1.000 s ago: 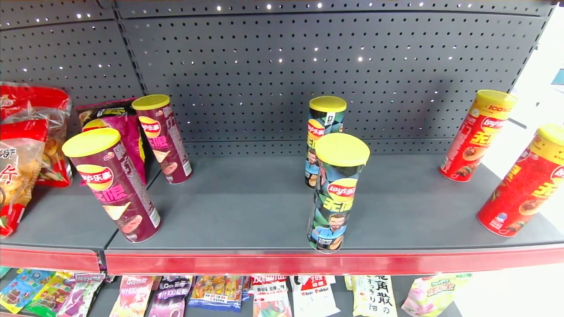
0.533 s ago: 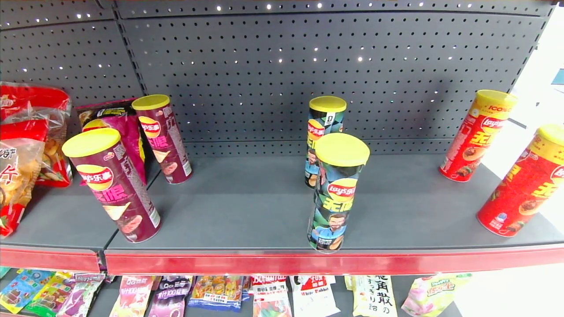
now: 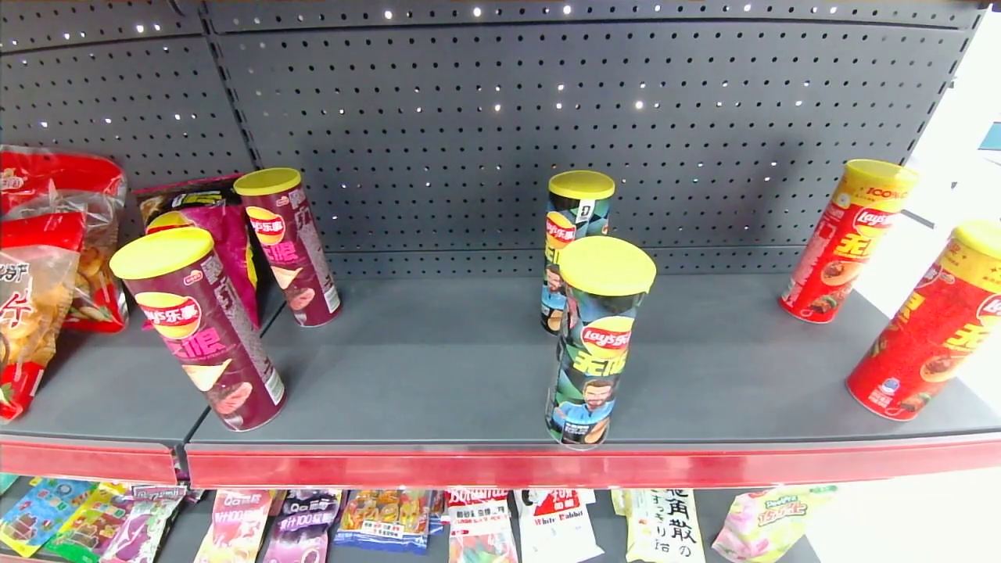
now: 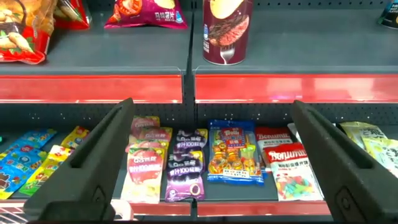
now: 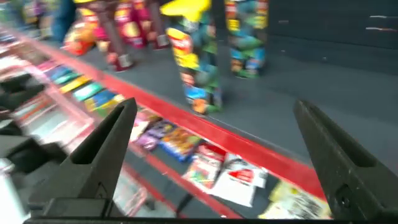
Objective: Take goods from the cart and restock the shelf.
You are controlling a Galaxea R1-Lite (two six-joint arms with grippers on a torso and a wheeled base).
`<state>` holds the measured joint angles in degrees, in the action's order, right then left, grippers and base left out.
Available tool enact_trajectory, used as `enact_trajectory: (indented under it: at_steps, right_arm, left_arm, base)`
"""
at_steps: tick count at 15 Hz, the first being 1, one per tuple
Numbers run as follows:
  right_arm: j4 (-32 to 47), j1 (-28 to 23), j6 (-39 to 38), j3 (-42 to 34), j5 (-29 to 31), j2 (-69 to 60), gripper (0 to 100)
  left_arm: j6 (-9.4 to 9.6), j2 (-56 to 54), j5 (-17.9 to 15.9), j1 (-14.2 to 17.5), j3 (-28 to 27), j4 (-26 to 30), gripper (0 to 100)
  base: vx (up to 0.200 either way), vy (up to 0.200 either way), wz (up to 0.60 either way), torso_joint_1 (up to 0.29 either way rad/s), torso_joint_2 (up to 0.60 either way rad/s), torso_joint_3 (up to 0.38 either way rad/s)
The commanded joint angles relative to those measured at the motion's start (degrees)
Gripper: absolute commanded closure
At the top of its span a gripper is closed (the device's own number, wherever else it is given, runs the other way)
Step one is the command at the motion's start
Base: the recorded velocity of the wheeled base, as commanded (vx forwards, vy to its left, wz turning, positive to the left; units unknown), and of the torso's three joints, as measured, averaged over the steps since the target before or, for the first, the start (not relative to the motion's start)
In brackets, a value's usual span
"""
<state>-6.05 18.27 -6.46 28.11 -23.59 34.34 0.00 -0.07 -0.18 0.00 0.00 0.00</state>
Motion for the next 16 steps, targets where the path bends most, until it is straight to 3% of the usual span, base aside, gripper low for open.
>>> enact_trajectory:
  at_steps: [1, 4, 6, 8, 9, 10, 16]
  right_arm:
    - [-9.5, 6.2, -0.7, 2.6, -4.2, 19.7, 0]
    - [-19.9, 4.7, 0.4, 2.7, -18.5, 31.9, 0]
    - [-25.6, 3.2, 2.2, 2.7, -21.4, 38.1, 0]
    - [-26.2, 1.9, 2.9, 2.7, -22.7, 40.0, 0]
    - [-26.2, -2.4, 7.1, 3.0, -30.4, 42.1, 0]
    - [-26.2, -3.2, 8.9, 3.2, -33.1, 42.8, 0]
    - [-26.2, -3.5, 15.6, 10.1, -44.1, 48.6, 0]
  left_arm:
    - [0.0, 0.1, 0.0, 0.0, 0.0, 0.0, 0]
    - [0.0, 0.1, 0.0, 0.0, 0.0, 0.0, 0]
    - [0.0, 0.1, 0.0, 0.0, 0.0, 0.0, 0]
    - [0.0, 0.1, 0.0, 0.0, 0.0, 0.0, 0]
    - [0.0, 0.1, 0.0, 0.0, 0.0, 0.0, 0]
    - [0.0, 0.1, 0.0, 0.0, 0.0, 0.0, 0]
    - [0.0, 0.1, 0.0, 0.0, 0.0, 0.0, 0]
  base:
    - [0.0, 0.0, 0.0, 0.0, 0.0, 0.0]
    - [0.0, 0.0, 0.0, 0.0, 0.0, 0.0]
    - [0.0, 0.0, 0.0, 0.0, 0.0, 0.0]
    - [0.0, 0.0, 0.0, 0.0, 0.0, 0.0]
    - [0.0, 0.0, 0.0, 0.0, 0.0, 0.0]
    - [0.0, 0.0, 0.0, 0.0, 0.0, 0.0]
    - [0.0, 0.0, 0.0, 0.0, 0.0, 0.0]
